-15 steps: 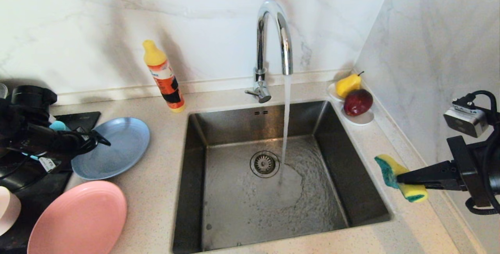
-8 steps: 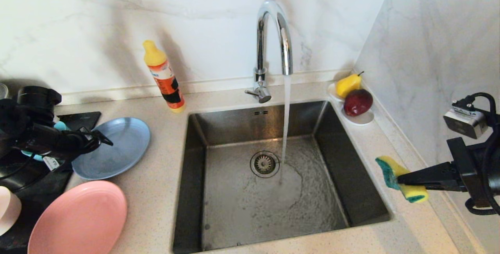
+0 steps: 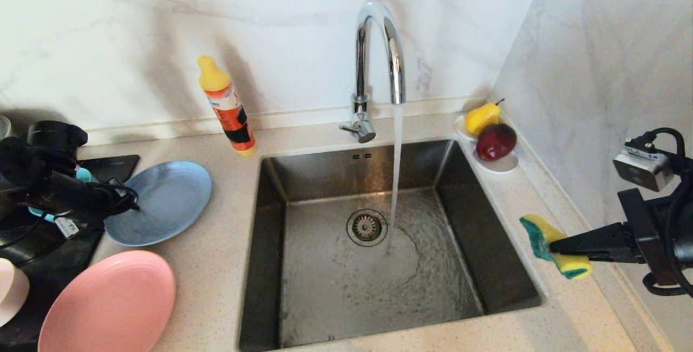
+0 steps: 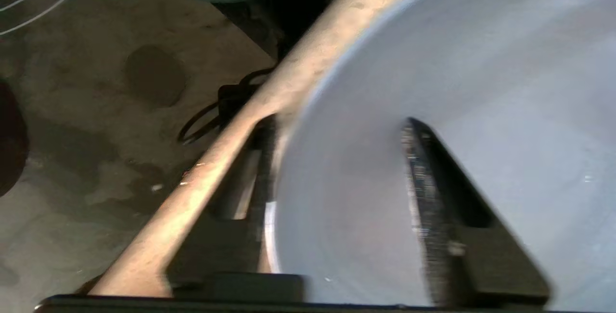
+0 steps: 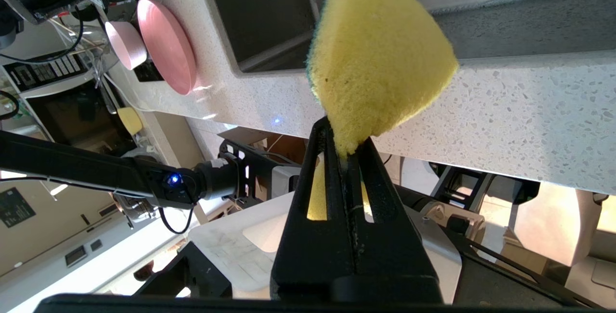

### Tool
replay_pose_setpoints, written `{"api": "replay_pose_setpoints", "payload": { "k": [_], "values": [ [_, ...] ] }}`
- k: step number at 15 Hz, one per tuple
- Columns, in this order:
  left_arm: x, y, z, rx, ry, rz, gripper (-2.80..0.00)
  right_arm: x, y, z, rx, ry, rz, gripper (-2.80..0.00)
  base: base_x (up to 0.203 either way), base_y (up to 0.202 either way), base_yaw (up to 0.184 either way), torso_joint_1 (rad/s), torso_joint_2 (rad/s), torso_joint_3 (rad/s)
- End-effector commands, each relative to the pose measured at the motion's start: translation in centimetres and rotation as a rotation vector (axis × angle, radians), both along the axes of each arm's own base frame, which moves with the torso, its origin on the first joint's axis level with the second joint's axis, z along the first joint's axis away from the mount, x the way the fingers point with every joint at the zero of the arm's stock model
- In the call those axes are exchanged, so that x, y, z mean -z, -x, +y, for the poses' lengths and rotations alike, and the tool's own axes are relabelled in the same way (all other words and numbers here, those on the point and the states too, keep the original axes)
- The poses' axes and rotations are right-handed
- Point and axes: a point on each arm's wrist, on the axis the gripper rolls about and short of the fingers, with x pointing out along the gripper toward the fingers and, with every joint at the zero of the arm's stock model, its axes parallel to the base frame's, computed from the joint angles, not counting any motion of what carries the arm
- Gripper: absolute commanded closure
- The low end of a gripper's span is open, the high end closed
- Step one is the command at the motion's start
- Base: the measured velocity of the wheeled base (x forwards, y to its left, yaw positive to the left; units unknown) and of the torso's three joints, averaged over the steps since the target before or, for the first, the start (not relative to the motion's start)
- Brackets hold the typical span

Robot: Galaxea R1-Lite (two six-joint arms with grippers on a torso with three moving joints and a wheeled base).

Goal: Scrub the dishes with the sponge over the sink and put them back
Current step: Wash the plate

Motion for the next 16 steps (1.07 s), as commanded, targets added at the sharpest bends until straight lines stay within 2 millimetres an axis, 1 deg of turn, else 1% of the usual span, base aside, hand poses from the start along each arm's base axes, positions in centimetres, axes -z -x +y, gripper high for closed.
{"api": "replay_pose_setpoints", "payload": {
  "k": [1, 2, 7, 9, 12, 16],
  "values": [
    [-0.1, 0.5, 0.7, -0.024, 0.002, 0.009, 0.0, 0.0, -0.1, 0.0, -0.003, -0.005, 0.005, 0.0, 0.0, 0.0, 0.0, 0.0, 0.0, 0.0],
    [-0.3, 0.6, 0.7, -0.027, 0.001, 0.004, 0.0, -0.1, -0.1, 0.0, -0.007, -0.01, 0.002, 0.0, 0.0, 0.0, 0.0, 0.0, 0.0, 0.0],
    [-2.4, 1.5, 1.4, -0.053, -0.009, -0.018, 0.0, -0.1, -0.1, 0.0, -0.01, -0.013, 0.001, 0.0, 0.0, 0.0, 0.0, 0.0, 0.0, 0.0],
    [-3.2, 1.9, 1.2, -0.056, -0.012, -0.034, 0.0, -0.1, 0.0, 0.0, -0.011, -0.014, 0.001, 0.0, 0.0, 0.0, 0.0, 0.0, 0.0, 0.0],
    [-5.7, 3.0, 0.7, -0.059, -0.032, -0.105, 0.0, -0.3, 0.1, 0.1, -0.013, -0.014, -0.007, 0.0, 0.0, 0.0, 0.0, 0.0, 0.0, 0.0],
    [-10.4, 5.5, -0.4, -0.062, -0.069, -0.206, 0.0, -0.2, 0.0, 0.1, -0.013, -0.014, -0.002, 0.0, 0.0, 0.0, 0.0, 0.0, 0.0, 0.0]
  ]
}}
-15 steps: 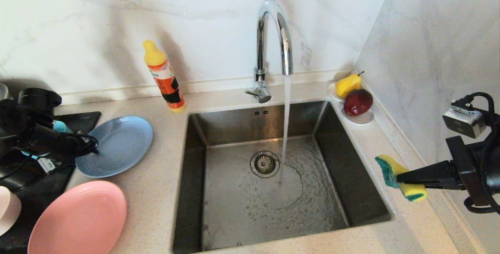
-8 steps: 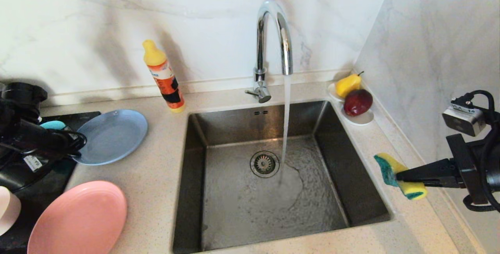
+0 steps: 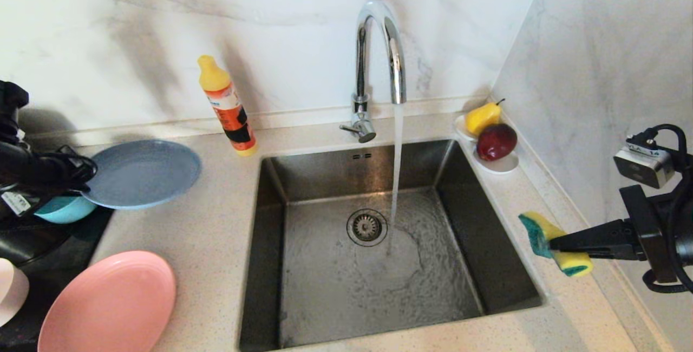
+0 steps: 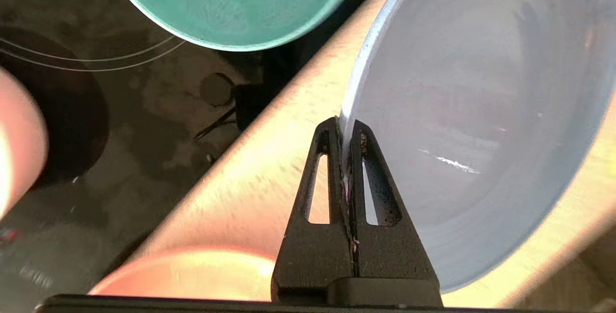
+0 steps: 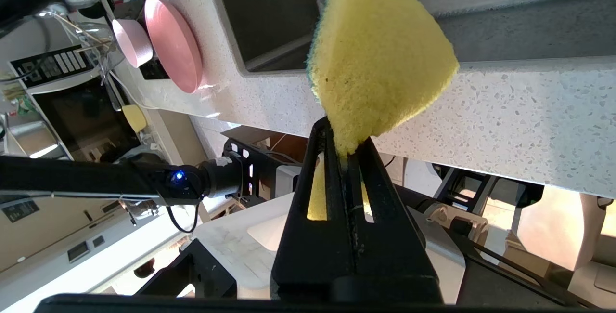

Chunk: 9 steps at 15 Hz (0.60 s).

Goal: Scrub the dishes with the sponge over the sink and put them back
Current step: Wash the plate

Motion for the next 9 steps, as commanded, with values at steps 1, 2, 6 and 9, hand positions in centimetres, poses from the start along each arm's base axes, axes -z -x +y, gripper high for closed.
{"api": "replay_pose_setpoints", "payload": {
  "k": [1, 2, 6, 9],
  "values": [
    [-3.7, 2.4, -1.1, -0.005, -0.032, -0.085, 0.0, 0.1, 0.0, 0.0, -0.003, -0.003, 0.008, 0.0, 0.0, 0.0, 0.0, 0.0, 0.0, 0.0],
    [-4.6, 3.3, -1.5, -0.005, -0.041, -0.105, 0.0, 0.1, 0.0, 0.1, -0.005, -0.004, 0.007, 0.0, 0.0, 0.0, 0.0, 0.0, 0.0, 0.0],
    [-8.4, 7.1, -3.2, -0.002, -0.088, -0.2, 0.0, 0.1, 0.5, 0.0, -0.003, -0.003, 0.008, 0.0, 0.0, 0.0, 0.0, 0.0, 0.0, 0.0],
    [-10.9, 10.6, -4.8, 0.012, -0.114, -0.253, 0.0, 0.2, 0.6, 0.0, -0.001, -0.002, 0.017, 0.0, 0.0, 0.0, 0.0, 0.0, 0.0, 0.0]
  ]
}}
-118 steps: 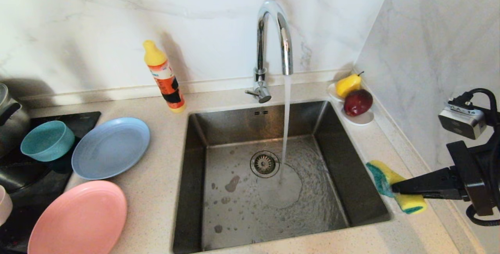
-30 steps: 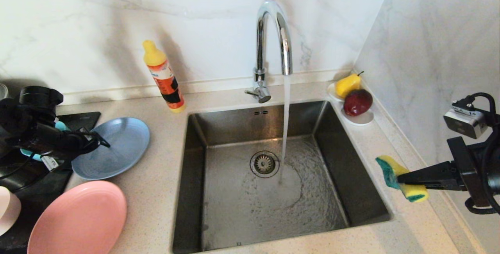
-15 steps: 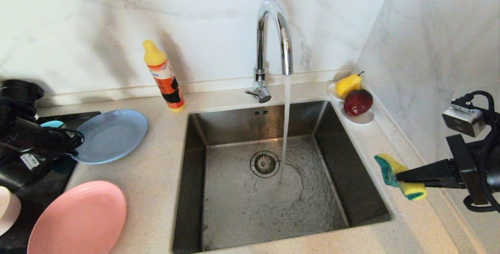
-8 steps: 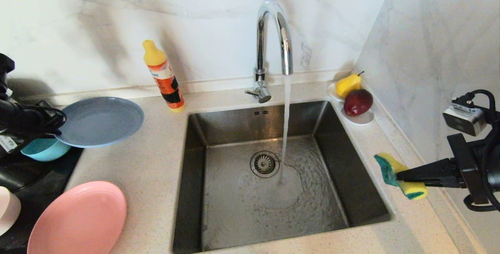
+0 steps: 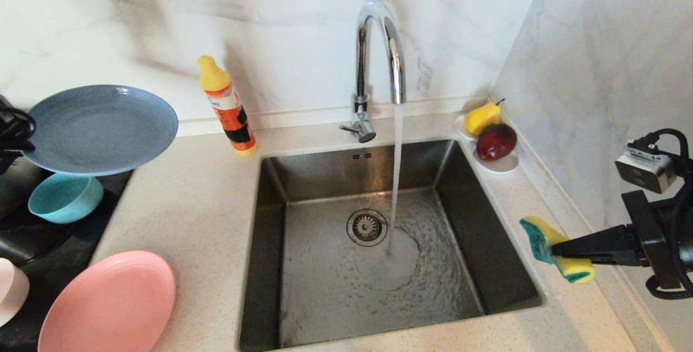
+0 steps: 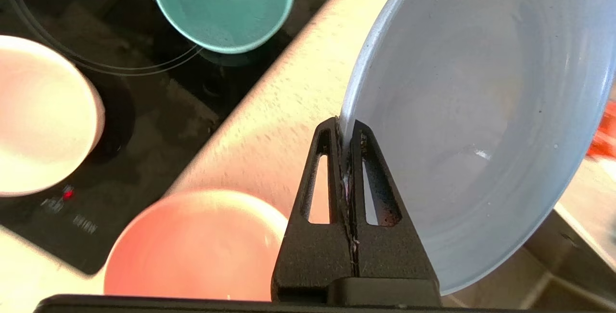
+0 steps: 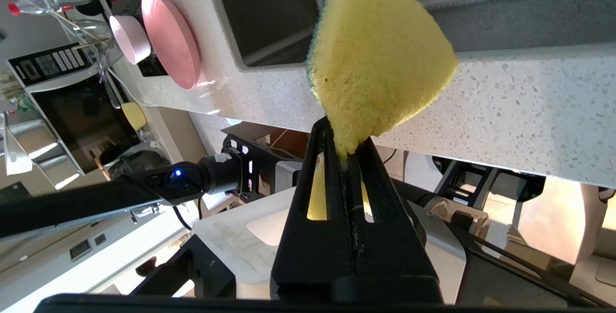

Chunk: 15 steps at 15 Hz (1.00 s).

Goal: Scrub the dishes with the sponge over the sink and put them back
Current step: Wash the plate

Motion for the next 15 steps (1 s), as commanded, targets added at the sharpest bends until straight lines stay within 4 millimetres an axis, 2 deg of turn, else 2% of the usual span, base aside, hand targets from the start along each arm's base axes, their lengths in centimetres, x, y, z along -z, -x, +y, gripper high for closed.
{"api": "replay_pose_setpoints", "payload": {
  "k": [1, 4, 8, 12, 15],
  "values": [
    [-2.9, 3.9, -1.8, 0.02, -0.029, -0.096, 0.0, 0.0, 0.2, 0.0, -0.001, -0.004, 0.003, 0.0, 0.0, 0.0, 0.0, 0.0, 0.0, 0.0],
    [-4.5, 7.1, -3.8, 0.139, 0.007, -0.158, 0.0, -0.1, 0.4, -0.1, 0.001, -0.005, 0.002, 0.0, 0.0, 0.0, 0.0, 0.0, 0.0, 0.0],
    [-4.7, 7.6, -8.2, 0.393, 0.04, -0.137, 0.0, -0.4, 0.8, -0.1, 0.0, -0.007, -0.016, 0.0, 0.0, 0.0, 0.0, 0.0, 0.0, 0.0],
    [-3.1, 4.8, -13.5, 0.55, -0.018, -0.027, 0.0, -1.0, 1.9, -0.4, 0.01, -0.01, -0.057, 0.0, 0.0, 0.0, 0.0, 0.0, 0.0, 0.0],
    [-0.6, 1.9, -18.3, 0.659, -0.029, 0.086, 0.0, -1.3, 2.7, -0.9, 0.035, -0.011, -0.086, 0.0, 0.0, 0.0, 0.0, 0.0, 0.0, 0.0]
  ]
}}
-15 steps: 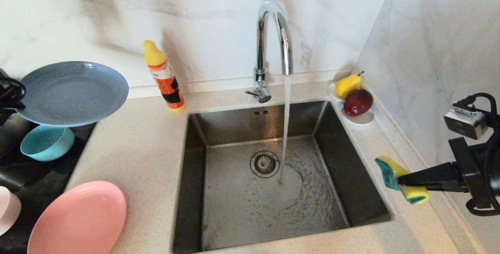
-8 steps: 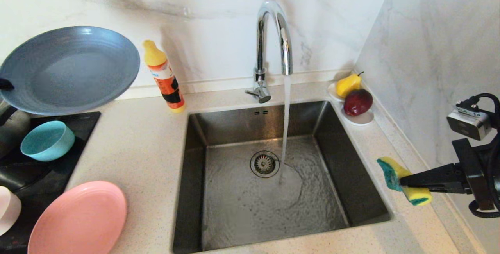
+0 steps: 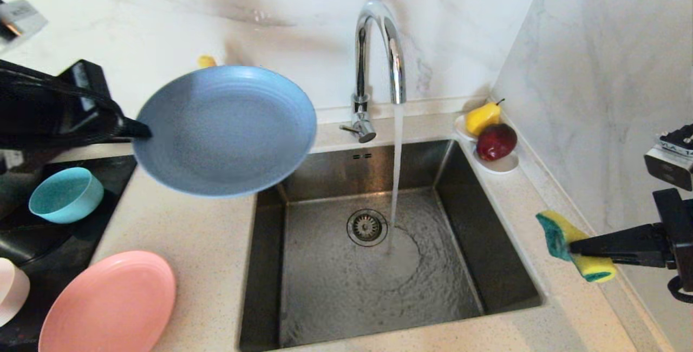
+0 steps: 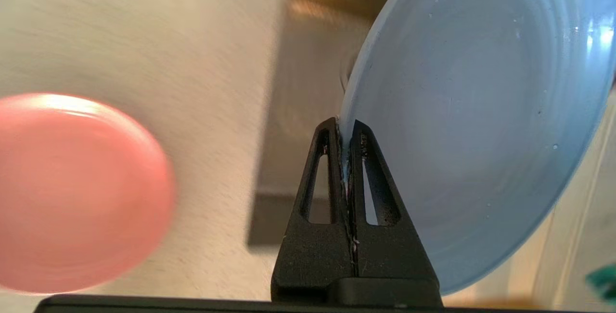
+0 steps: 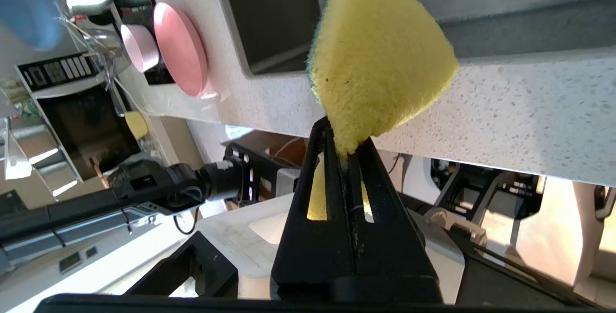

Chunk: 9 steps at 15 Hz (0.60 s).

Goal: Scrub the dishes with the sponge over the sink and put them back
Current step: Wash the plate

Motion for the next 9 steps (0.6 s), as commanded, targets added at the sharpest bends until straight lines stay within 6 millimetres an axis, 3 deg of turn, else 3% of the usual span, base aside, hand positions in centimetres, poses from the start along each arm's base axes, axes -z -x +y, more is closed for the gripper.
{"api": "replay_pose_setpoints", "payload": {
  "k": [1, 9],
  "values": [
    [3.0, -3.4, -4.0, 0.082, -0.034, 0.12, 0.0, -0.5, 1.0, -0.4, 0.02, -0.004, -0.031, 0.0, 0.0, 0.0, 0.0, 0.0, 0.0, 0.0],
    [9.1, -9.1, -14.3, 0.185, -0.122, 0.12, 0.0, -1.3, 2.7, -1.0, 0.052, -0.01, -0.087, 0.0, 0.0, 0.0, 0.0, 0.0, 0.0, 0.0]
  ]
}}
